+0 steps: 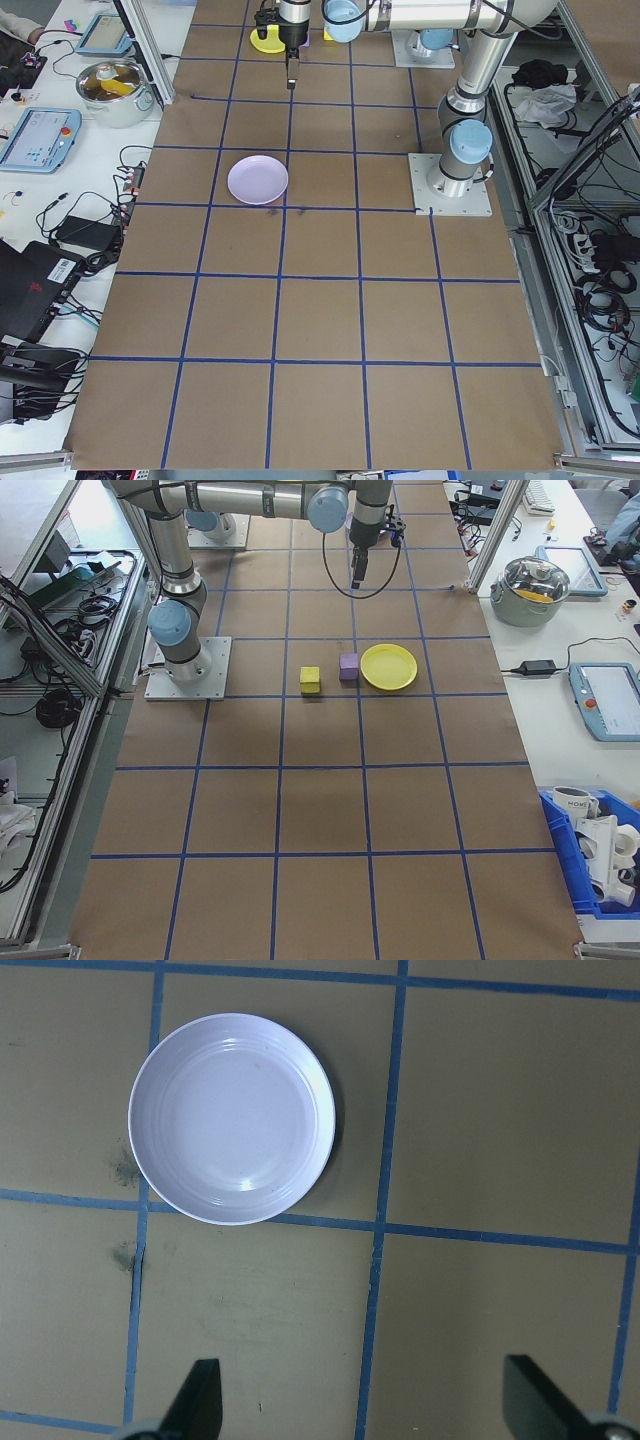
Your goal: Sort blocks by color into plates
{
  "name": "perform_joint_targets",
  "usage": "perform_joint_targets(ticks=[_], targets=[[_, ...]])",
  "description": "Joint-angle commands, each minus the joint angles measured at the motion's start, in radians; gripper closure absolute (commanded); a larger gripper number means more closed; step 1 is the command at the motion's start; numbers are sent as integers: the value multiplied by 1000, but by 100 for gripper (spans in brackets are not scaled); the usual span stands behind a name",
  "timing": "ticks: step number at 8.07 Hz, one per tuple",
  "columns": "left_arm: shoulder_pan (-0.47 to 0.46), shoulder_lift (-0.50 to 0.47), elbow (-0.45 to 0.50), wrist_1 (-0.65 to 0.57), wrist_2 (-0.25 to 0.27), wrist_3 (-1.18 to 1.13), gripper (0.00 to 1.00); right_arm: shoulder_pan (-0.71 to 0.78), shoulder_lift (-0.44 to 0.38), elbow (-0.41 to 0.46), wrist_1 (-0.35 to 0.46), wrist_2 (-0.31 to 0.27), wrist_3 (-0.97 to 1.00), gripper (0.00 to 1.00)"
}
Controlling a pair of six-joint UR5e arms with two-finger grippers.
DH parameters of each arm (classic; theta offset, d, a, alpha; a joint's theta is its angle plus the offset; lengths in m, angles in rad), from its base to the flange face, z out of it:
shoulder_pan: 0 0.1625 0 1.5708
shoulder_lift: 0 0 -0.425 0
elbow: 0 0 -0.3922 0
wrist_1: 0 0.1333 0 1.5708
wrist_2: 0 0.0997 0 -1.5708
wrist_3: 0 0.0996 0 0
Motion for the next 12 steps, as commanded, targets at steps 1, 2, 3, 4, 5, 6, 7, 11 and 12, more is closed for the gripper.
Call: perform_joint_targets(ticks=[1,2,3,4,5,6,7,11,12], targets=[[1,-5,2,-1,0,0,0,-181,-5,81,-29,-6,-228,4],[0,-4,0,-1,1,0,0,-256,-7,165,-96,-47,-260,5],[3,-1,-1,-2,3,0,0,-290,-34,266,-144,-66,-264,5],[4,-4,-1,-1,1,0,0,-290,-78,371,-185,-67,-259,5],[4,-1,-1,-1,1,0,0,-290,-98,454,-241,-67,-262,5],[6,-1,-1,-1,1,0,0,-292,-97,517,-293,-64,-262,5],[7,-1,-1,-1,3,0,0,-300,-88,569,-366,-70,-325,2],[16,1,-1,-4,4,0,0,-376,-11,691,-582,-51,-459,2],[16,1,-1,-4,4,0,0,-376,-1,691,-591,-49,-460,3]])
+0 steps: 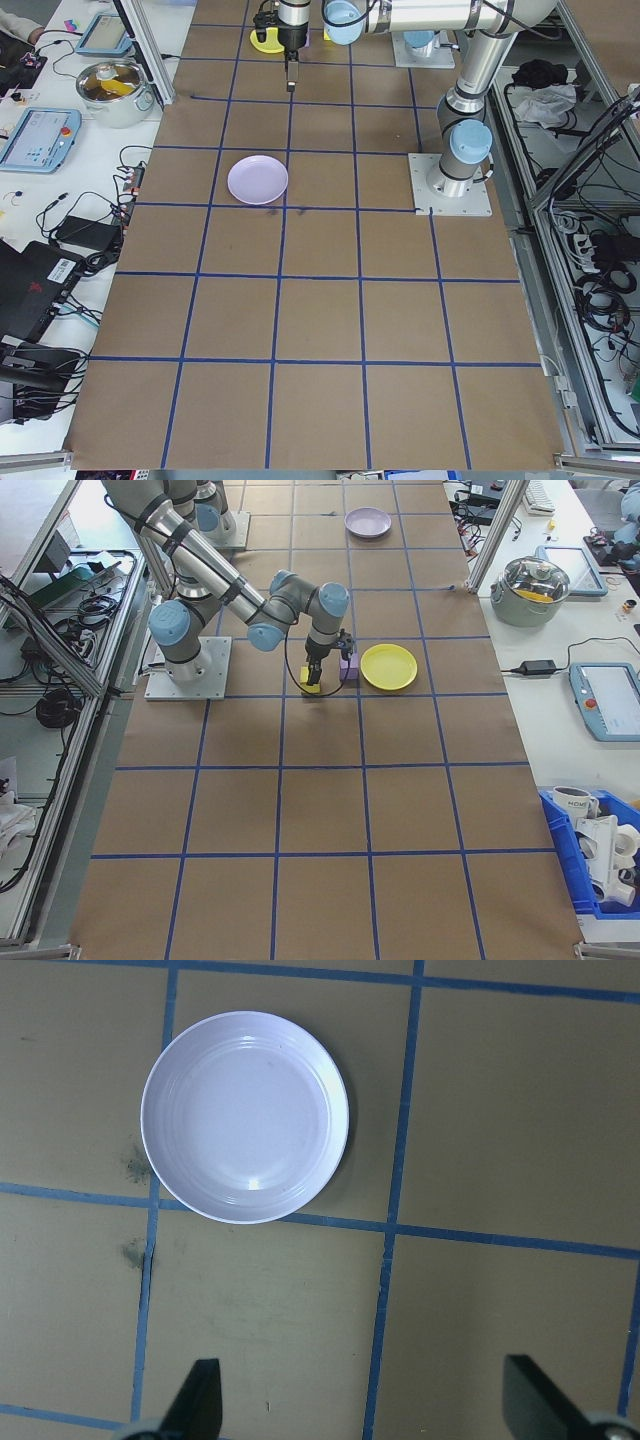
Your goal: Sort blocks by color into plates
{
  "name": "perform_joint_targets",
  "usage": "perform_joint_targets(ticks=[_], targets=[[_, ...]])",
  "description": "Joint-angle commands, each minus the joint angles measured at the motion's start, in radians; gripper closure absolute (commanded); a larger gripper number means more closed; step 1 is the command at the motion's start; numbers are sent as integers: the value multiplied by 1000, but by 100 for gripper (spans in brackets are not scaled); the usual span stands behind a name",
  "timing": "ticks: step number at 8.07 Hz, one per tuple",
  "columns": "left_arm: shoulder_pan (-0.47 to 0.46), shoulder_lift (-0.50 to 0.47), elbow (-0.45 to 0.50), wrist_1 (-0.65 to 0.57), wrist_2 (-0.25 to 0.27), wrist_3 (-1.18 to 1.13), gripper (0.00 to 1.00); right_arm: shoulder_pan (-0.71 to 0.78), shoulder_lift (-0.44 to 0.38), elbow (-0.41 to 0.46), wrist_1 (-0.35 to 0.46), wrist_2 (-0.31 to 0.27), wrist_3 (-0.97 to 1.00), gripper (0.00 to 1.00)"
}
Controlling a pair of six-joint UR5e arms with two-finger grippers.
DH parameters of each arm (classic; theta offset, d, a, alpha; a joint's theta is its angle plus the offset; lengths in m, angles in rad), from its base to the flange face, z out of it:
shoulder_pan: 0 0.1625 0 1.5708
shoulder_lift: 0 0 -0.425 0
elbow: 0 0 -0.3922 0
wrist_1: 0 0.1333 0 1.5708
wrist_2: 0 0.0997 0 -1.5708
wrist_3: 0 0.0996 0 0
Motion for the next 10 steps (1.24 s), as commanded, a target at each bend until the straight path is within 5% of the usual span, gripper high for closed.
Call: perform_joint_targets(ticks=[1,2,3,4,6,8,10], targets=[[1,-1,-2,0,-1,2,0,-8,49,19,-67,3,-19,9],[1,-4,-2,0,-1,3,0,-8,80,19,-71,2,-19,18],[-1,-1,-2,2,-3,2,0,-8,84,16,-85,-1,-17,41],[1,-8,-2,2,-3,2,0,-8,80,14,-78,0,-13,49],[1,-15,0,32,-3,2,0,-8,63,-7,-59,-6,-8,51],[1,-15,0,34,-4,2,0,-8,41,-225,219,0,9,50],[1,-12,0,33,-3,2,0,4,102,-376,275,3,54,43]])
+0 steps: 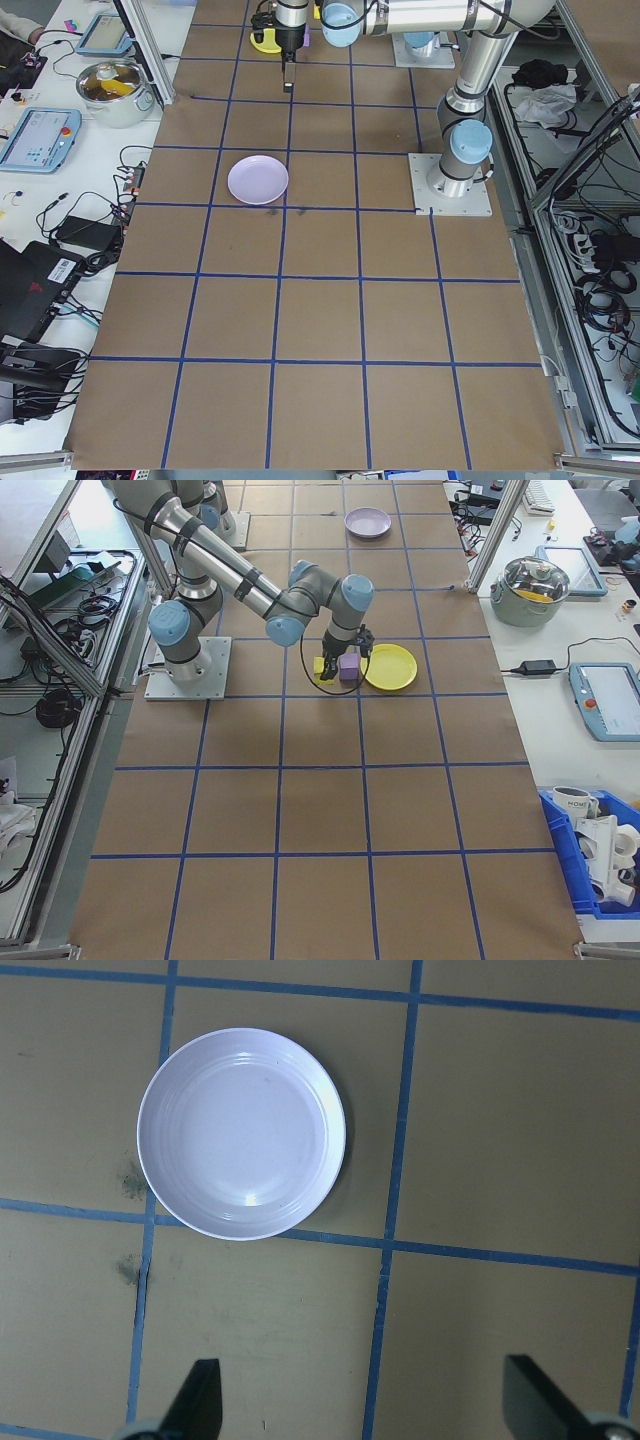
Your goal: Sort blocks by color into plates
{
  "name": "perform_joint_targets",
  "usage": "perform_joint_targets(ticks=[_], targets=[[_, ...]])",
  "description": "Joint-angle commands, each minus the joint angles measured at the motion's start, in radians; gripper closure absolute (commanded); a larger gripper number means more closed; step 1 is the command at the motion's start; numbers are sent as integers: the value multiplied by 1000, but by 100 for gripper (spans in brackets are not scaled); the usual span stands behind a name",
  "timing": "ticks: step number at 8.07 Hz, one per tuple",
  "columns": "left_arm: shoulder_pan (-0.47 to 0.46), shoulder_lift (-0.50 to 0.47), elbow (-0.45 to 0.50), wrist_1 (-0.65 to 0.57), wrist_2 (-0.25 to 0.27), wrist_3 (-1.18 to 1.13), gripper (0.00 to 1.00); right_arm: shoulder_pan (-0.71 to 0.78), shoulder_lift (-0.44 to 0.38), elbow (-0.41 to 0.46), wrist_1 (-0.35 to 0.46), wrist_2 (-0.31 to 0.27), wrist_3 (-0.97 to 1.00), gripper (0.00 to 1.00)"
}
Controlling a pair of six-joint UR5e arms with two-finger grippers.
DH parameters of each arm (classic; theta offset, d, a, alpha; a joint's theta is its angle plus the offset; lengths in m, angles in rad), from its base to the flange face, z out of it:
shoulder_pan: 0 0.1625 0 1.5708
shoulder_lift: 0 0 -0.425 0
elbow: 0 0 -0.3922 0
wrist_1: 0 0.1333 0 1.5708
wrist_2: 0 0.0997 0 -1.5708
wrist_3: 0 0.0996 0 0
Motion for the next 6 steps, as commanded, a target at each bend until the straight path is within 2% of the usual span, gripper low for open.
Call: perform_joint_targets(ticks=[1,2,4,5,6], targets=[[0,0,0,0,-1,0,0,31,97,-196,67,2,38,42],[0,1,0,0,1,0,0,95,143,-280,69,2,68,41],[0,0,0,2,-1,0,0,192,292,-387,58,5,170,40],[0,-2,0,2,-1,0,0,222,321,-413,32,8,186,39],[0,-3,0,2,-1,0,0,225,364,-418,-21,39,188,37]])
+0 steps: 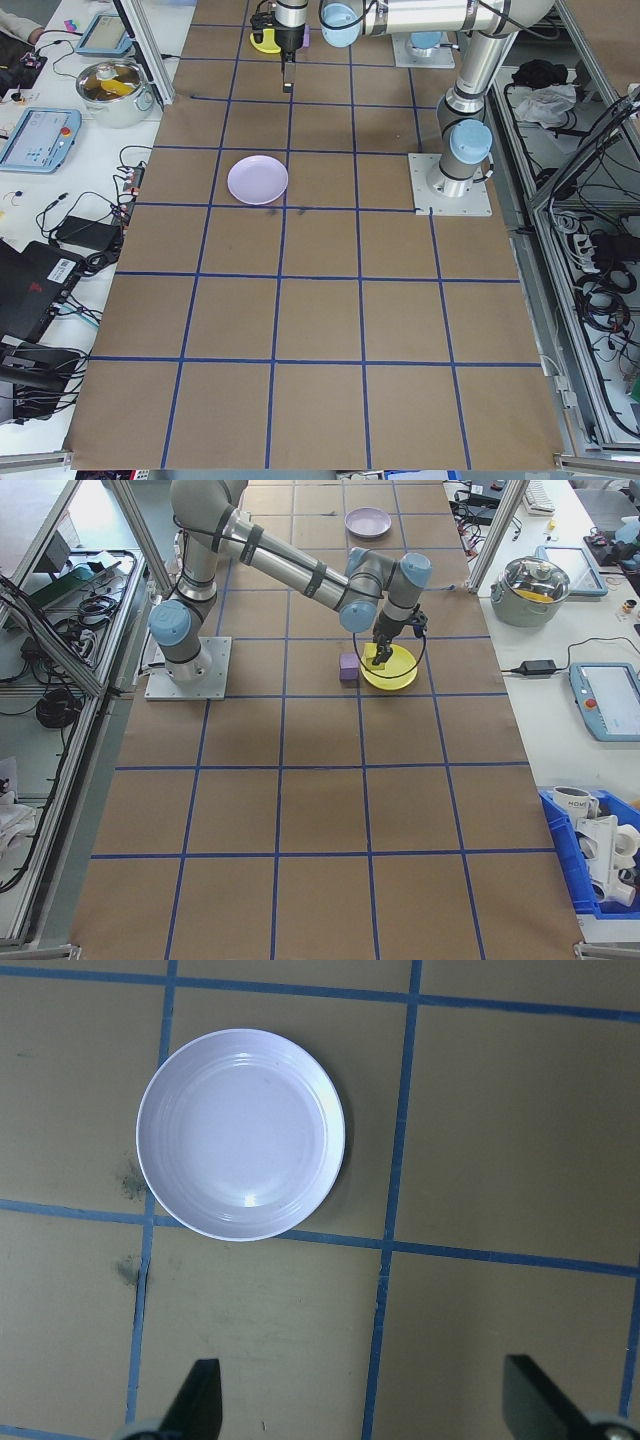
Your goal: Sort blocks by color into plates
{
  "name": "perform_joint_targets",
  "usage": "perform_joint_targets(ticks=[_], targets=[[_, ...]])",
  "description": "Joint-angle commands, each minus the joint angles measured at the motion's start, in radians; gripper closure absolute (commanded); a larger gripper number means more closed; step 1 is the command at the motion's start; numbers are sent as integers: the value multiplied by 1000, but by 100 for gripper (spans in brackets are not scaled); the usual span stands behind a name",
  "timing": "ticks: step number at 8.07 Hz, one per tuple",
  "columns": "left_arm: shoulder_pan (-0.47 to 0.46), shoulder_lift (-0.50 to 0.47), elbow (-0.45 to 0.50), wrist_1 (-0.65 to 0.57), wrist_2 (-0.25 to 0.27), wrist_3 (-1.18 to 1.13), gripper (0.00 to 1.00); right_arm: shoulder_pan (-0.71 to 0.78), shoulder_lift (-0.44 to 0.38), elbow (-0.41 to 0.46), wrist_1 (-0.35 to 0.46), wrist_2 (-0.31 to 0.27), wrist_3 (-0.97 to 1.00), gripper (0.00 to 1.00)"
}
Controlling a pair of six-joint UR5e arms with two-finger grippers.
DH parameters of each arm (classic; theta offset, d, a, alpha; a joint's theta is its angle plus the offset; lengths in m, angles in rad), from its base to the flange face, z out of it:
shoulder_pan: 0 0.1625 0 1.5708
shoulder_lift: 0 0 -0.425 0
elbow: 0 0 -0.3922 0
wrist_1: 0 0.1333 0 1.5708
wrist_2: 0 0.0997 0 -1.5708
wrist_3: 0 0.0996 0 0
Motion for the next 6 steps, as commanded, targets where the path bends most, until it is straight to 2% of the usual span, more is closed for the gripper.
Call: perform_joint_targets(ticks=[1,2,3,5,6], targets=[[0,-1,0,0,0,0,0,35,102,-38,-99,39,28,37],[0,-2,0,0,0,0,0,36,115,-38,-102,77,29,33],[0,-2,0,0,0,0,0,36,127,-33,-110,89,32,30],[0,1,2,0,1,0,0,36,124,-29,-117,83,32,0],[0,7,2,-3,4,0,0,36,119,-29,-116,83,32,0]])
